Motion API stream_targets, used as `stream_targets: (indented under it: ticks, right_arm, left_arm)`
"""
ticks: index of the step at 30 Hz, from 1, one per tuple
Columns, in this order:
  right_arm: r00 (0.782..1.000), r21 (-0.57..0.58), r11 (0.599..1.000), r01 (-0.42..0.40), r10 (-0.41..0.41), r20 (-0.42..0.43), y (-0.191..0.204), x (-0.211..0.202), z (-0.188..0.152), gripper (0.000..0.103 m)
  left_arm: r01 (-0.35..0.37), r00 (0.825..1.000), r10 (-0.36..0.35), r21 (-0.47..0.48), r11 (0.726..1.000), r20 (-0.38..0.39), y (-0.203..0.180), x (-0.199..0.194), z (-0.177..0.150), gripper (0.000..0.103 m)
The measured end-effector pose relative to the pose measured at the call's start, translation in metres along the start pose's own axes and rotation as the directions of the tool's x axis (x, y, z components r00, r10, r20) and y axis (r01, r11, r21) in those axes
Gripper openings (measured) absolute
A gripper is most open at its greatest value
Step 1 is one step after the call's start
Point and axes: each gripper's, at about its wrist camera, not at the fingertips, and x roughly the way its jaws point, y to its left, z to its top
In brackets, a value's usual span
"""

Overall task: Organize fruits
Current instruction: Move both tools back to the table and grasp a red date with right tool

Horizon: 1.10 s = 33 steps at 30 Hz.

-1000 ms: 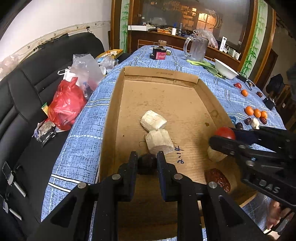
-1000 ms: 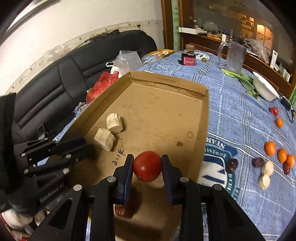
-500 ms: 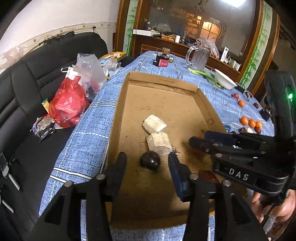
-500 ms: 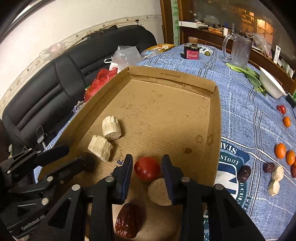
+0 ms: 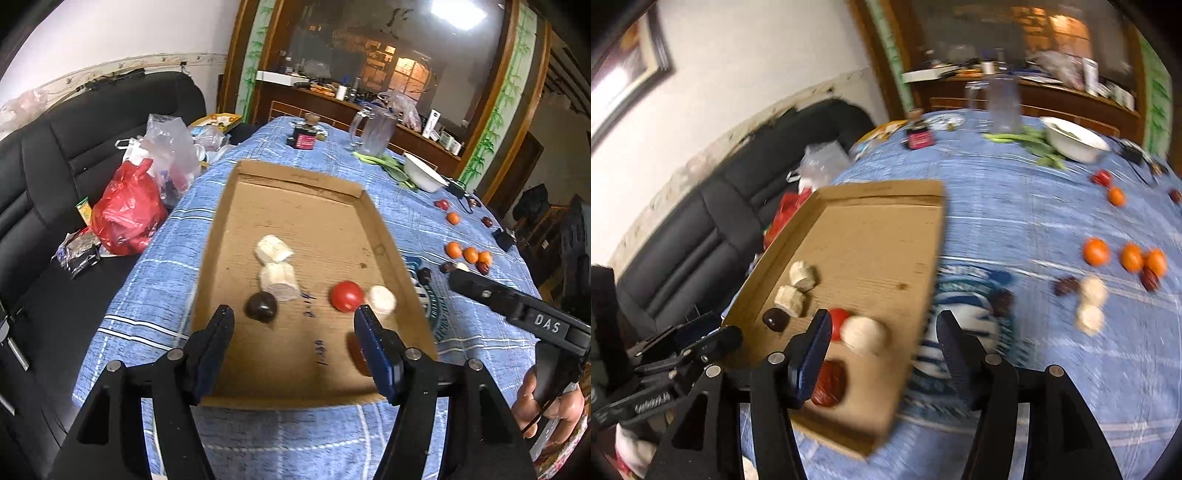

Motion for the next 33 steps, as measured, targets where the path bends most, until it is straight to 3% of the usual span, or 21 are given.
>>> stream_targets:
  ticks: [7, 15, 25, 33]
  right_arm:
    - [0.996, 0.201, 0.979, 0.044, -0.059, 0.067, -0.075, -0.049, -0.016, 0.064]
    - [0.981, 0.292, 0.951, 0.099, -0.142, 0.133, -0.134, -0.092, -0.03, 0.068]
    - [0.973, 0.342, 0.925, 0.166, -0.21, 0.096, -0.189, -0.094, -0.051, 0.067]
    - [0.978, 0.358, 0.917, 0.174, -0.204, 0.047, -0.211, -0.076, -0.054, 0.067]
  left_arm:
    - [0.037, 0.999, -0.037, 0.086, 0.996, 0.002, -0.044, -0.011, -0.002, 0.072]
    - [0.071, 0.997, -0.065, 0.198, 0.978, -0.038, -0.103, -0.001, -0.009, 0.074]
    - [0.133, 0.986, -0.092, 0.317, 0.939, -0.141, -0.166, 0.038, -0.025, 0.076]
    - [0.225, 0.956, -0.157, 0.28, 0.933, -0.247, -0.189, 0.071, -0.027, 0.077]
